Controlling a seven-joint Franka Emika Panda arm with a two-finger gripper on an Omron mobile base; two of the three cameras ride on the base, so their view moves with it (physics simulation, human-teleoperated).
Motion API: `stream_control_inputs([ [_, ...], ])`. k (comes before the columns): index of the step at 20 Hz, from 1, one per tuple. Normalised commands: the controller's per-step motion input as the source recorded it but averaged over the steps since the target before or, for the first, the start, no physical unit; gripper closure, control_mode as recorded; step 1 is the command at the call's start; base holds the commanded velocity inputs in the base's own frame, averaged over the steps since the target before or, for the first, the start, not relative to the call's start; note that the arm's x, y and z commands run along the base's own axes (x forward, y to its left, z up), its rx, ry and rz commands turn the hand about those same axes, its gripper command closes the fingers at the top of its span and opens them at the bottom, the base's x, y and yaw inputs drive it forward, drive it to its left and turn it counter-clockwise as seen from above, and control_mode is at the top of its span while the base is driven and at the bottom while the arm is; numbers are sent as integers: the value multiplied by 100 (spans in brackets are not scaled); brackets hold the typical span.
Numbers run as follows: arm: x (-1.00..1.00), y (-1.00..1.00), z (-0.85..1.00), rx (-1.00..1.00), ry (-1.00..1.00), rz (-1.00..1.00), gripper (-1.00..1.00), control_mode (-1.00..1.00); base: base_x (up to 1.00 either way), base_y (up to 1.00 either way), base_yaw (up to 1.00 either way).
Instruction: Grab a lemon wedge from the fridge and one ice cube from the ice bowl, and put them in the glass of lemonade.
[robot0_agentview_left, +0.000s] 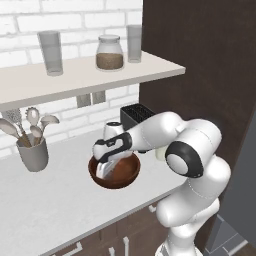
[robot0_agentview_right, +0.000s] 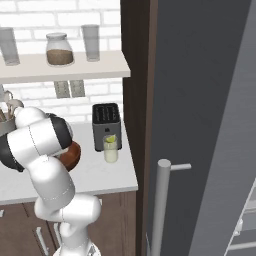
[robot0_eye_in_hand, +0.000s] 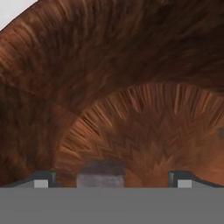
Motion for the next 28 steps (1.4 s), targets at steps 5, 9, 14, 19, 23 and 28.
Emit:
stream_control_inputs([
  [5,0,-15,-6,0,0,0,-100,-100,0,0,0],
  [9,0,7,-3,0,0,0,-100,-100,0,0,0],
  [14,0,4,-26,2,0,0,-100,-100,0,0,0],
  [19,-6,0,-49,5,0,0,-100,-100,0,0,0],
  [23,-21,0,-13,3,0,0,-100,-100,0,0,0],
  [28,-6,0,0,0,0,0,-100,-100,0,0,0],
])
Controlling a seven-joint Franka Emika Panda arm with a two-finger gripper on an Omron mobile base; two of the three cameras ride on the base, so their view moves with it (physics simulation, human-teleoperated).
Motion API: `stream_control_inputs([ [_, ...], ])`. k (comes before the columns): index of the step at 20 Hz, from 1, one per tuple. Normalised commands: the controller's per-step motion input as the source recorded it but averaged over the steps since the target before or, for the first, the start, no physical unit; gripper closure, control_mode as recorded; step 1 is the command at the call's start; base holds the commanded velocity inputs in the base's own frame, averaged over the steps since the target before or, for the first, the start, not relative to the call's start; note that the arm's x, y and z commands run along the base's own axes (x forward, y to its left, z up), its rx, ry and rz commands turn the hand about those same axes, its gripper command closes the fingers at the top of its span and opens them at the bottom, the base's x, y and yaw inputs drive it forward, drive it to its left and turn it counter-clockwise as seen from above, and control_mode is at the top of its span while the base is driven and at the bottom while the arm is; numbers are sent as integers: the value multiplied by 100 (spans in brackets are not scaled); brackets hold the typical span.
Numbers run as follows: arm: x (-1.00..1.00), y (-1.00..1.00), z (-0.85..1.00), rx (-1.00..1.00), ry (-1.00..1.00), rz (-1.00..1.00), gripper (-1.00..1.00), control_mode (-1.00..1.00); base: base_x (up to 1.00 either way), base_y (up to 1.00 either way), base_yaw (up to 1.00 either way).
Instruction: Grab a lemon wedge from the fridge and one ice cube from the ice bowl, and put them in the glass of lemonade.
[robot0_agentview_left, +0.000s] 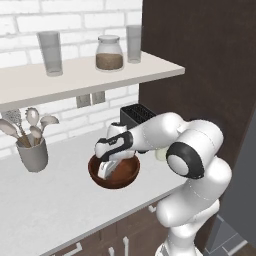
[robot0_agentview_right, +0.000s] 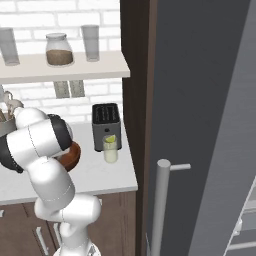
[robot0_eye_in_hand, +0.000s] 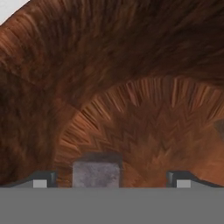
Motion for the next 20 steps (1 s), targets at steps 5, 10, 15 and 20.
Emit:
stream_control_inputs([
  [5,0,0,-5,0,0,0,-100,-100,0,0,0],
  [10,0,0,-2,0,0,0,-100,-100,0,0,0],
  [15,0,0,0,0,0,0,-100,-100,0,0,0],
  [20,0,0,0,0,0,0,100,-100,0,0,0],
])
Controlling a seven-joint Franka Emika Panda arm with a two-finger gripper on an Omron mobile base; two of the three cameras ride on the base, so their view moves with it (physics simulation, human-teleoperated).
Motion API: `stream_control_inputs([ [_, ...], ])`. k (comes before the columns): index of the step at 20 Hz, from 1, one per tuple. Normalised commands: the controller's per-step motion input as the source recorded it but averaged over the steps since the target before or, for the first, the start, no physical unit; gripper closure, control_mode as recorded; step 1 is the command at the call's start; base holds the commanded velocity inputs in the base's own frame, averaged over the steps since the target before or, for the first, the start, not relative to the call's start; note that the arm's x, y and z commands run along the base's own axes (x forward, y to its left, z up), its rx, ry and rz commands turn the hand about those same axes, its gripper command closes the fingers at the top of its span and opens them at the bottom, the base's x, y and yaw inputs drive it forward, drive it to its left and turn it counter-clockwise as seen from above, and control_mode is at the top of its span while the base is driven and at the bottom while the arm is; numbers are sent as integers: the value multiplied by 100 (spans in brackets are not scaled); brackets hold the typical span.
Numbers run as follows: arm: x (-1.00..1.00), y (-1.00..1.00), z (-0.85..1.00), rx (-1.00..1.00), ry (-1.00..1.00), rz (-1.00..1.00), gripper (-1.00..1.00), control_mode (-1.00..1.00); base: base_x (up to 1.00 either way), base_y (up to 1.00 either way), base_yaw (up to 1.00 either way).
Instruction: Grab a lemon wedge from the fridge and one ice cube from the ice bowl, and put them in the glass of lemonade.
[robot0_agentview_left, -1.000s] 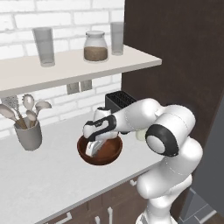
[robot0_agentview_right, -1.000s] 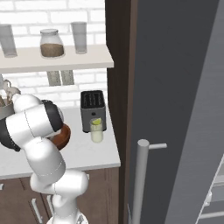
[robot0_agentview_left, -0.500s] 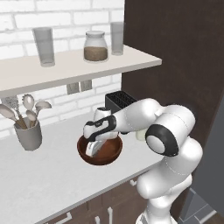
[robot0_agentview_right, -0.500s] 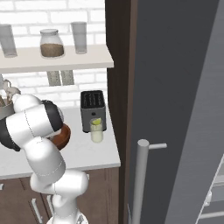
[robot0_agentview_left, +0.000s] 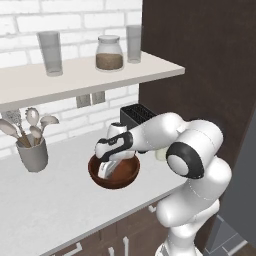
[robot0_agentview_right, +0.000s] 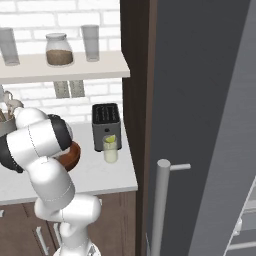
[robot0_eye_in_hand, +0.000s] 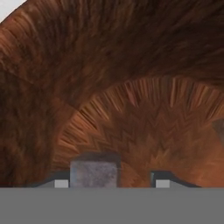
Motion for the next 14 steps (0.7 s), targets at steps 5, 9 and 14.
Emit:
stream_control_inputs([
  [5,0,0,0,0,0,0,100,-100,0,0,0],
  [9,0,0,0,0,0,0,100,-100,0,0,0],
  [14,-11,-2,1,0,-2,0,100,-100,0,0,0],
])
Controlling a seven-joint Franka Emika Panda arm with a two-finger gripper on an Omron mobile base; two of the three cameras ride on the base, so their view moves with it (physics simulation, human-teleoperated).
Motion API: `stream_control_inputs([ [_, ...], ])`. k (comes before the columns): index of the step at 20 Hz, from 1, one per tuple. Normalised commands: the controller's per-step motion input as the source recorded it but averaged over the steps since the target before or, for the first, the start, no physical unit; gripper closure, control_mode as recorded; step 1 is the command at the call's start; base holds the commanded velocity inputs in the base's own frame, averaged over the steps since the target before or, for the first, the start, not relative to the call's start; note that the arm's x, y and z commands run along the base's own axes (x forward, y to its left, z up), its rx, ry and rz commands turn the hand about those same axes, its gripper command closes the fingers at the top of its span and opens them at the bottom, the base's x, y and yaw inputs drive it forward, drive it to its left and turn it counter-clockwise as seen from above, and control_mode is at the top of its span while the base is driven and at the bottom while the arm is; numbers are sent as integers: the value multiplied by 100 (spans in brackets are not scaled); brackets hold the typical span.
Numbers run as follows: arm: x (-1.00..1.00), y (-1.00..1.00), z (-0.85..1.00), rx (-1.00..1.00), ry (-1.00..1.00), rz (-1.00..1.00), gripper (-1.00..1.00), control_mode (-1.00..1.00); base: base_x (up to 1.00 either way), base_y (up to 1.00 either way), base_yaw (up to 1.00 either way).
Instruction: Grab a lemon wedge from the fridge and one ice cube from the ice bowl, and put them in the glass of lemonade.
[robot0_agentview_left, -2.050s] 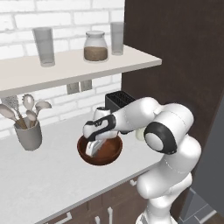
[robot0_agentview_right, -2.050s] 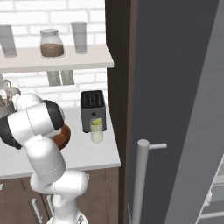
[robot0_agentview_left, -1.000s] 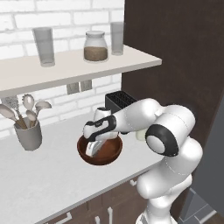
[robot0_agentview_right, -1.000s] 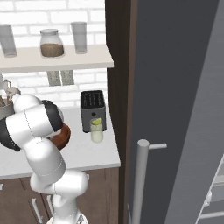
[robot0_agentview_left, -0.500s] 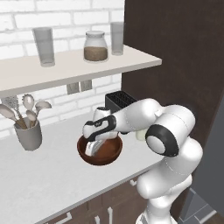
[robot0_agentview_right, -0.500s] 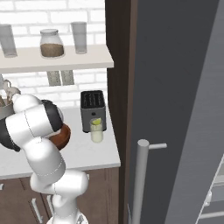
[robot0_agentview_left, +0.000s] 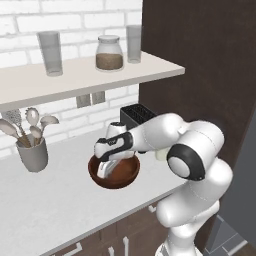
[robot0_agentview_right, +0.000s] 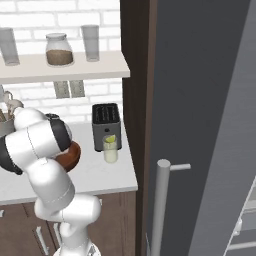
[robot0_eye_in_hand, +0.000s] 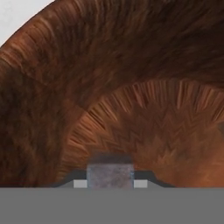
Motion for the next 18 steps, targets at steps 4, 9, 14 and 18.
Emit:
stream_control_inputs([
  [4,-26,-22,26,10,-5,0,100,-100,0,0,0],
  [9,-11,-11,28,14,-6,0,100,-100,0,0,0],
  [14,-6,-24,6,11,-3,0,100,-100,0,0,0],
  [18,-2,-30,0,9,0,0,100,-100,0,0,0],
])
